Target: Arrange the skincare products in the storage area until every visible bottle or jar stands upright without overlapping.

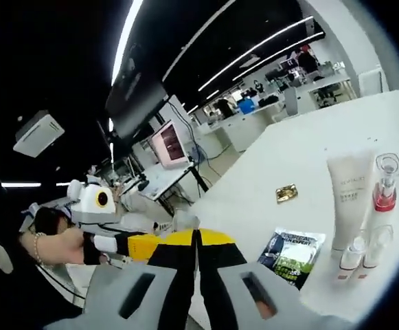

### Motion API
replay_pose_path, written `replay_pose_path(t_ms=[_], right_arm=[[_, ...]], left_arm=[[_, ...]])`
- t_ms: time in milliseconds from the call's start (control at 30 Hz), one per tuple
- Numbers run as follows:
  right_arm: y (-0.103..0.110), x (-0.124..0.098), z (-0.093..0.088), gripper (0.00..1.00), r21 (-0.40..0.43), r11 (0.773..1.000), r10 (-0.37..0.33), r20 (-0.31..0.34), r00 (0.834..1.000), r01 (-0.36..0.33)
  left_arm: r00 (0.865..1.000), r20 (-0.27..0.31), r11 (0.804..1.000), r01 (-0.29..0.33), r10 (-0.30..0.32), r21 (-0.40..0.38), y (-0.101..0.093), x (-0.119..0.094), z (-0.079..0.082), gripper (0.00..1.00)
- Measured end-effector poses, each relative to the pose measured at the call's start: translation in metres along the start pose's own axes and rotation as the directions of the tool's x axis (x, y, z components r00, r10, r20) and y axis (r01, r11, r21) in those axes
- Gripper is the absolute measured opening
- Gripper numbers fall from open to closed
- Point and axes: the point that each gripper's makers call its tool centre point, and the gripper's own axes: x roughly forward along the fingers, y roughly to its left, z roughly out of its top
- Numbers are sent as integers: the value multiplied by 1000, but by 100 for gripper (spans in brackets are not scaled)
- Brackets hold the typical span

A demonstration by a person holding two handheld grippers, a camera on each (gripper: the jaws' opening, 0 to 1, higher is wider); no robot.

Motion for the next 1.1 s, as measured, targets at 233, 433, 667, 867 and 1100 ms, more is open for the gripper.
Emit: replay_pose_path(t_ms=[233, 433, 667, 867, 1100], right_arm=[[2, 17, -16, 1, -80, 996, -37, -56, 998, 33], [0, 30, -29, 1, -137, 988, -77, -89, 993, 64], [-10, 47, -47, 1, -193, 977, -121, -144, 982, 92], [-23, 64, -70, 1, -240, 966, -144, -181, 973, 99], [-34, 81, -84, 1, -214, 970, -159, -209, 965, 113]], left_arm=[[998, -15, 998, -56, 55, -41, 9, -8, -10, 0], [995, -40, 993, -96, 94, -61, 30, -10, -17, 0], [988, -89, 988, -130, 123, -79, 55, -6, -30, 0], [981, -135, 986, -151, 140, -76, 69, 0, -42, 0], [978, -155, 981, -156, 138, -111, 98, 10, -53, 0]])
